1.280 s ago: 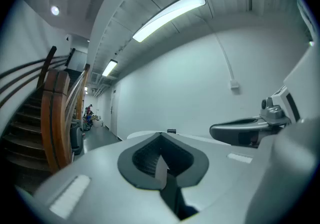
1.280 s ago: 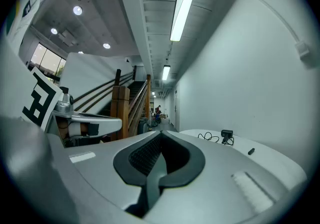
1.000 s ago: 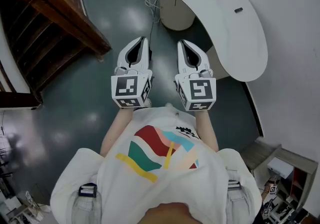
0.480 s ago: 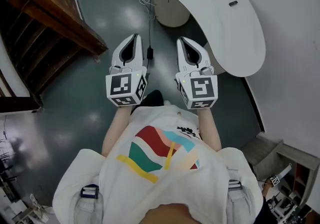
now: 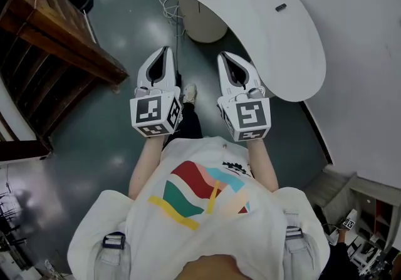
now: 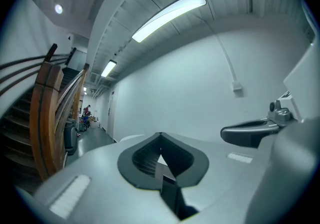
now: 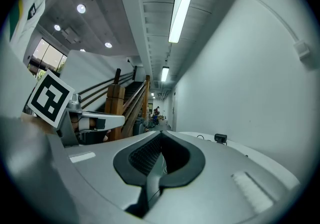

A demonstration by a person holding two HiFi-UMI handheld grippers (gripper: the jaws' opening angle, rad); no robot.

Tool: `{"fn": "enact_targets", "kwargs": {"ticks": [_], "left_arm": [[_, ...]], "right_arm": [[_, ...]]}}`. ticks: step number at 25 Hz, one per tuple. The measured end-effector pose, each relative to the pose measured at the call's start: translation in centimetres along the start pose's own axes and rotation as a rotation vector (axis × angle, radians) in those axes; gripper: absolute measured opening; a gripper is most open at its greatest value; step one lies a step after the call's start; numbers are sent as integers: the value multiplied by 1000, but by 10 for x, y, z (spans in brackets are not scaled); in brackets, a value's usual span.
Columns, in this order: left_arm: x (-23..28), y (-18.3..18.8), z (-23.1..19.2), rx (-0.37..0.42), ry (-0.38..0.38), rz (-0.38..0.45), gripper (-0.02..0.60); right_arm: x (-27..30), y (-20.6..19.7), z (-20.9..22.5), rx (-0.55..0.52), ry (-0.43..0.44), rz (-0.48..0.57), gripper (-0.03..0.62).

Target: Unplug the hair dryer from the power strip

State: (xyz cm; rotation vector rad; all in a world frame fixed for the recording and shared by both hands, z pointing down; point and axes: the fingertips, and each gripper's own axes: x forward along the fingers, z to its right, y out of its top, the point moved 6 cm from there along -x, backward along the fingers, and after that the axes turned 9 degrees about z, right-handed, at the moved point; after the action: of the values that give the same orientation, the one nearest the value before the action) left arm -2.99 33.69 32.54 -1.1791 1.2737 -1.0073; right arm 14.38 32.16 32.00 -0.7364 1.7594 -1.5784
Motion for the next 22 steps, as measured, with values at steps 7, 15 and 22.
{"fn": "enact_targets", "kwargs": {"ticks": [7, 15, 22], "left_arm": [[60, -13, -17, -21, -43, 12, -2], [154, -8, -63, -4, -84, 1, -2], [248, -16, -125, -14, -103, -30, -2]], "right_arm": [[55, -2, 20, -14, -8, 26, 12], [158, 0, 44, -16, -17, 9, 12], [268, -11, 67, 2, -61, -20, 11]]}}
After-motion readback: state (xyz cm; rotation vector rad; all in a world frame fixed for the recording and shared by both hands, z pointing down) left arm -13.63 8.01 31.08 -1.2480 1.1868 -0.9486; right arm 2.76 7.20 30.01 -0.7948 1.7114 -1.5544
